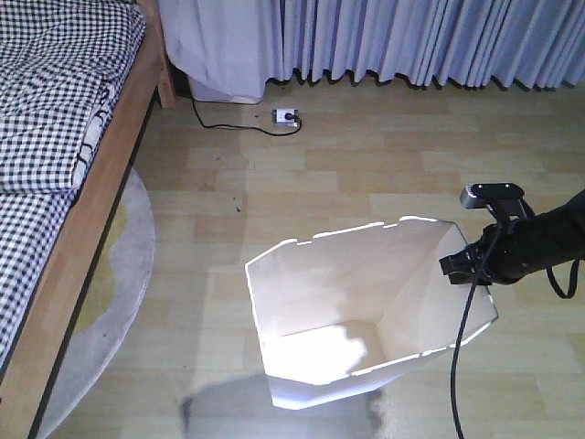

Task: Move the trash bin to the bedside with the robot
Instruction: 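Drive the base alongside the bed toward the curtains, carrying the bin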

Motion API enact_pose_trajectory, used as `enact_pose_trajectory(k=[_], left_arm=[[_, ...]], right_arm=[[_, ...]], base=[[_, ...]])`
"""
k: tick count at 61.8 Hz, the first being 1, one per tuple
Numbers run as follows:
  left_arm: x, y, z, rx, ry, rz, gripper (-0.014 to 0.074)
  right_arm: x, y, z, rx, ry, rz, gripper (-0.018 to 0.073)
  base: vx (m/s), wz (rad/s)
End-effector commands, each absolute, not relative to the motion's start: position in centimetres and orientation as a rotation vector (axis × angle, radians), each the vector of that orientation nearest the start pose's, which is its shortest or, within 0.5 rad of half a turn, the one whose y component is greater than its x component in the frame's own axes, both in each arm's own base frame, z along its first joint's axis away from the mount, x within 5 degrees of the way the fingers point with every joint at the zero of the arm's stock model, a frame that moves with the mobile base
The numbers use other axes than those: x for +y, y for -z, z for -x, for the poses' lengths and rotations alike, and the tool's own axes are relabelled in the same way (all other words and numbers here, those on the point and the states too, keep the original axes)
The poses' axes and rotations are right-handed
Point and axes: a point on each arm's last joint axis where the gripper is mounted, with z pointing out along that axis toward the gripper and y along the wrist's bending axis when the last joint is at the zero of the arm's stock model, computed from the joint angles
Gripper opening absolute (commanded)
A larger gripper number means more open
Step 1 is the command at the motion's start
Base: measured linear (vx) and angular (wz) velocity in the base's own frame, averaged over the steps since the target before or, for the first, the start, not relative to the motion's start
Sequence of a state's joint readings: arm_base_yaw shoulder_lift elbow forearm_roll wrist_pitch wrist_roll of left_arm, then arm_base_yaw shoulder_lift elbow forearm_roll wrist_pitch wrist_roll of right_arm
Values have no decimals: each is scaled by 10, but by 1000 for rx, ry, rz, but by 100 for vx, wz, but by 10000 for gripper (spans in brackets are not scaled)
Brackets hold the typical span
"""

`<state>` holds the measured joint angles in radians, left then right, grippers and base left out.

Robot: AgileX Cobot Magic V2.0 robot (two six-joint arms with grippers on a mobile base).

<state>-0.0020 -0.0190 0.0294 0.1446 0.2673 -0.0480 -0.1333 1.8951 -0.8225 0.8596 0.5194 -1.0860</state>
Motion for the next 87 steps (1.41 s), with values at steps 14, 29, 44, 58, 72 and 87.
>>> enact_pose_trajectory(k=[14,29,44,58,72,87], left_arm=[[2,-178,-56,1704,-78,-56,-6],[2,-178,-56,1704,-78,-56,-6],[2,-178,-56,1704,-78,-56,-6],[2,-178,-56,1704,-78,-56,-6],[2,-178,-56,1704,-78,-56,-6],[2,-178,-56,1704,-78,-56,-6]], right_arm=[[1,-128,-310,2703,-589,197,-7],[1,-128,-310,2703,-589,197,-7],[1,-128,-310,2703,-590,198,-7],[1,-128,-310,2703,-590,198,-7],[1,-128,-310,2703,-590,198,-7],[1,-128,-310,2703,-590,198,-7]], base=[[28,-1],[25,-1],[23,-2],[21,-4],[20,-6],[21,-3]])
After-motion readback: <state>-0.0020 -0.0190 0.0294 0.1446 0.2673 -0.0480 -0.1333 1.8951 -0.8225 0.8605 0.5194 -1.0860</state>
